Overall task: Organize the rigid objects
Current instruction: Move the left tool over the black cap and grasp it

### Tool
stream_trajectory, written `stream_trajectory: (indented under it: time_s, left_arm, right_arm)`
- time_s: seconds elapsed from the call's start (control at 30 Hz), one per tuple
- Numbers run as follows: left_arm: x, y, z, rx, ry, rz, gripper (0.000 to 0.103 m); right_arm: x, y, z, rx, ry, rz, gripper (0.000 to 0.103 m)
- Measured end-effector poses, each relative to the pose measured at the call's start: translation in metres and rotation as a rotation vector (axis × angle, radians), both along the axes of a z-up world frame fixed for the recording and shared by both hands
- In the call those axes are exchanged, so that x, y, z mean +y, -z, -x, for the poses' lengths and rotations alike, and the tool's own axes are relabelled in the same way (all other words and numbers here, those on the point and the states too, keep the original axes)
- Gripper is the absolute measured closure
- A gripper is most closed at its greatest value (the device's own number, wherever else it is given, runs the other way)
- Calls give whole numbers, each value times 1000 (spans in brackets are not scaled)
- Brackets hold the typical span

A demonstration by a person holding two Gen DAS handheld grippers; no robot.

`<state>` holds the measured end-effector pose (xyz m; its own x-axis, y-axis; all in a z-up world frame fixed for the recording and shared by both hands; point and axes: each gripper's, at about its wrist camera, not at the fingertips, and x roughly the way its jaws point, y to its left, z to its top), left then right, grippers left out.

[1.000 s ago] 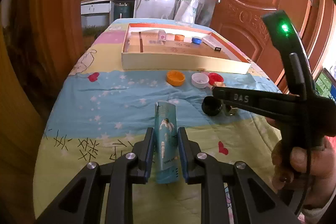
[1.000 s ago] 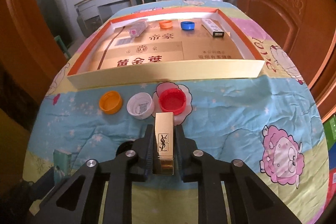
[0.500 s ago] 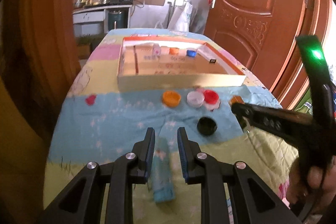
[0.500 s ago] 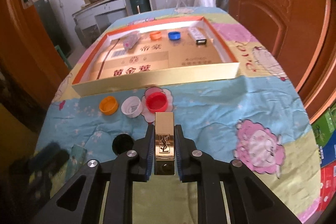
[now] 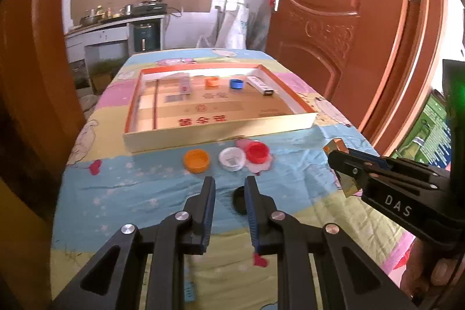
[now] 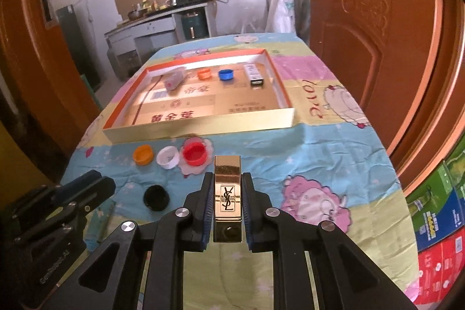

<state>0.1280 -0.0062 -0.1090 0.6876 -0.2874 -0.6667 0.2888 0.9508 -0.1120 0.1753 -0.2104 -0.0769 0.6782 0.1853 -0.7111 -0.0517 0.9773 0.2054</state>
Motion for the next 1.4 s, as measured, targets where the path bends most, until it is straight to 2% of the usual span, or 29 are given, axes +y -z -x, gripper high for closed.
stream_trajectory:
  time_s: [0.43,0.9,1.1,1.23,1.4]
  left_arm:
    - [-14,1,-3,13,20,-9,82]
    - [-4,-23,-19,-8,-44,38,82]
    - [-1,-26,-27,-8,-60,28,82]
    - [-1,-22,-30,0,-59,22,82]
    - [-17,8,-26,94,35,13,82]
  right_arm:
    - [-17,2,0,-4,21,-22,85]
    - [-28,-2,-10,-4,10,-59,85]
    - [-33,0,-19,5,11,-70,85]
    - [-34,2,-22,9,9,-72,85]
    - [-35,9,-28,28,1,-82,85]
